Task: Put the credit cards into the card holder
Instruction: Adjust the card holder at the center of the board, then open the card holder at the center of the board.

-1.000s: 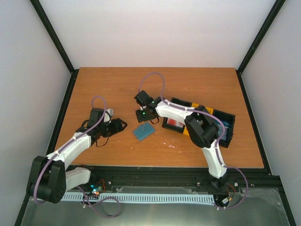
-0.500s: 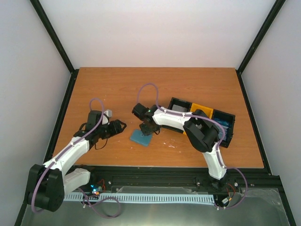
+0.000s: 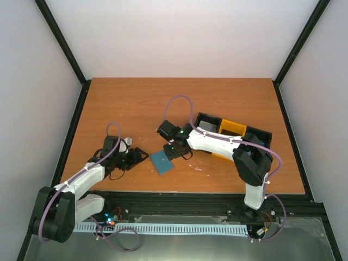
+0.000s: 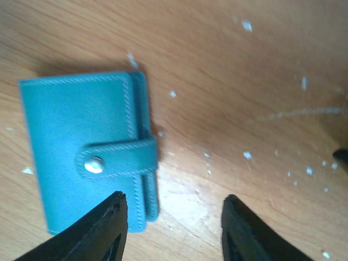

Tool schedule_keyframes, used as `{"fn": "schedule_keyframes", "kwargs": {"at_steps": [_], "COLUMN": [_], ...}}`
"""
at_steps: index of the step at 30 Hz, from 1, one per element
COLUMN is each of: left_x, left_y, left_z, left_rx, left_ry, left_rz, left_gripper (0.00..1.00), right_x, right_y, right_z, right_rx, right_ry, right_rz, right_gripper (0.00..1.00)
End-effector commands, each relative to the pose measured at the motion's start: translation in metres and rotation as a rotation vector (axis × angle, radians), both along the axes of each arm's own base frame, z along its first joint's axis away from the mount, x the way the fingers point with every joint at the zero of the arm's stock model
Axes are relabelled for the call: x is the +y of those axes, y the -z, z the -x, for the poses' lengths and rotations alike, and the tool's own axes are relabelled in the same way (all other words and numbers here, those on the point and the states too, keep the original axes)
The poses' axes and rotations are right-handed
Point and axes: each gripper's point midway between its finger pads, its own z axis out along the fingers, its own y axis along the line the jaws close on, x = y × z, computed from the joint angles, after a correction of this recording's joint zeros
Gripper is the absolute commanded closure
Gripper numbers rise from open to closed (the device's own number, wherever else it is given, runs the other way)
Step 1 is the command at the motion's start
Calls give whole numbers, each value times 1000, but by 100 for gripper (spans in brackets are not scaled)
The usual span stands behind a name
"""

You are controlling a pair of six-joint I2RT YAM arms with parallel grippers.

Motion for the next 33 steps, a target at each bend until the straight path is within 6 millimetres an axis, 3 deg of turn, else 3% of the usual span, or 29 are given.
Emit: {"fn": "schedule_keyframes", "kwargs": {"at_steps": [1,7,14,17,24,33], "left_x": [-19,-28,-29,-29,-33,-30], "left_y": [-15,-2,20,29,29,48], "left_z": [-5,1,6,9,5,13], "left_rx": [-21,66,152,180,172,241], "left_ry": [43,35,11,10,29,8], "left_rz": [123,189,163,159,164,135], "left_gripper": [32,32,42,43,43,45], "right_x": [23,55,62,56,47,57], "right_y": [-15,-7,22,35,48,30], "right_z": [0,4,14,15,15,6], "right_rx": [-42,-11,60,69,69,68], "right_ry": [-51,-125,-139,-129,-103,-60], "right_rz": [-2,-41,-61,-28,4,-119], "right_gripper": [49,43,48,57,74,93]}}
